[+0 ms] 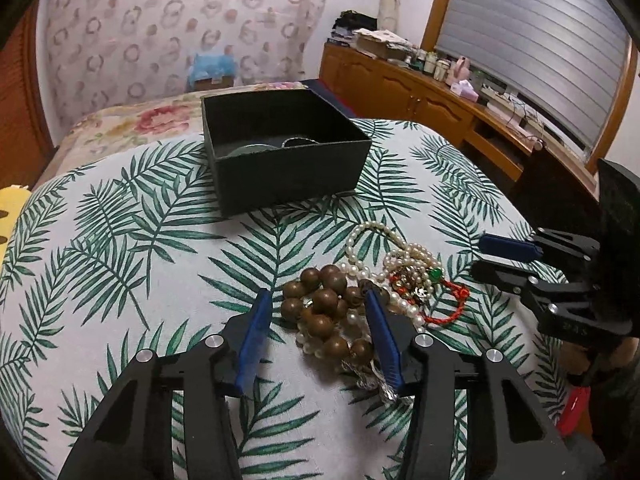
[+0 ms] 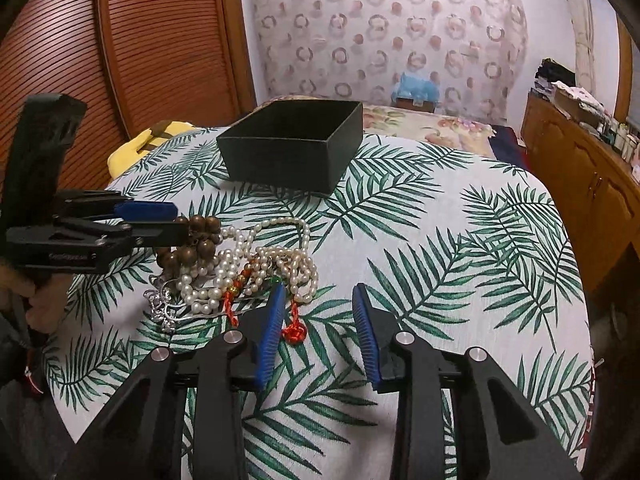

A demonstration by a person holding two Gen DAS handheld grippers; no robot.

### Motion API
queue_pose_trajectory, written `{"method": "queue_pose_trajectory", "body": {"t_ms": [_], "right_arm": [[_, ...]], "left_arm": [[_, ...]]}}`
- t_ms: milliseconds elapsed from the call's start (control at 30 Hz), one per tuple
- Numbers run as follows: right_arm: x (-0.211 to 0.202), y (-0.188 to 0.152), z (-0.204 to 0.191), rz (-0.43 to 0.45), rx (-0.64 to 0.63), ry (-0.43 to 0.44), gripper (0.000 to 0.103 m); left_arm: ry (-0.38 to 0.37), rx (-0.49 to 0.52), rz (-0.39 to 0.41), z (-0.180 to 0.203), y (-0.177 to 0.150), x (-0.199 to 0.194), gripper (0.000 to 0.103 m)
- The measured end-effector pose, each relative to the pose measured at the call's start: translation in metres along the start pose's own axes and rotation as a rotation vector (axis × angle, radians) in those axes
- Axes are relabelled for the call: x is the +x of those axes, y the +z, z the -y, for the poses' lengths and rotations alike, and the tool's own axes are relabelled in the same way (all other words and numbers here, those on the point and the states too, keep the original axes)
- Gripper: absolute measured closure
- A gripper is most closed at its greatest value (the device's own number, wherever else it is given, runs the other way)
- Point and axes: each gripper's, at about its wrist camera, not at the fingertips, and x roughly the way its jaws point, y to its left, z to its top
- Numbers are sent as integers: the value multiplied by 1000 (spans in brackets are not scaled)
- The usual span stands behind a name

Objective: Organize jewelry
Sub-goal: 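Grasp the brown bead bracelet with left tool while right tool grasps a pearl necklace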

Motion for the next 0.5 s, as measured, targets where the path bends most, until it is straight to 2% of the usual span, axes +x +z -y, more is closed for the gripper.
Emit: {"method": "queue_pose_trajectory", "body": {"t_ms": [133, 233, 267, 500], "right_arm": [[-4, -2, 0, 6, 1, 5, 66], [-5, -3, 1, 7, 1, 7, 66], [-6, -3, 1, 7, 1, 8, 66], [-3, -3, -7, 6, -9, 23, 66]], "left_arm": [[-13, -14, -8, -2, 2, 4, 68], [-27, -17, -7, -2, 2, 3, 81], [-33, -15, -3, 0, 2, 1, 91], [10, 0, 83, 4, 3, -28, 91]]}}
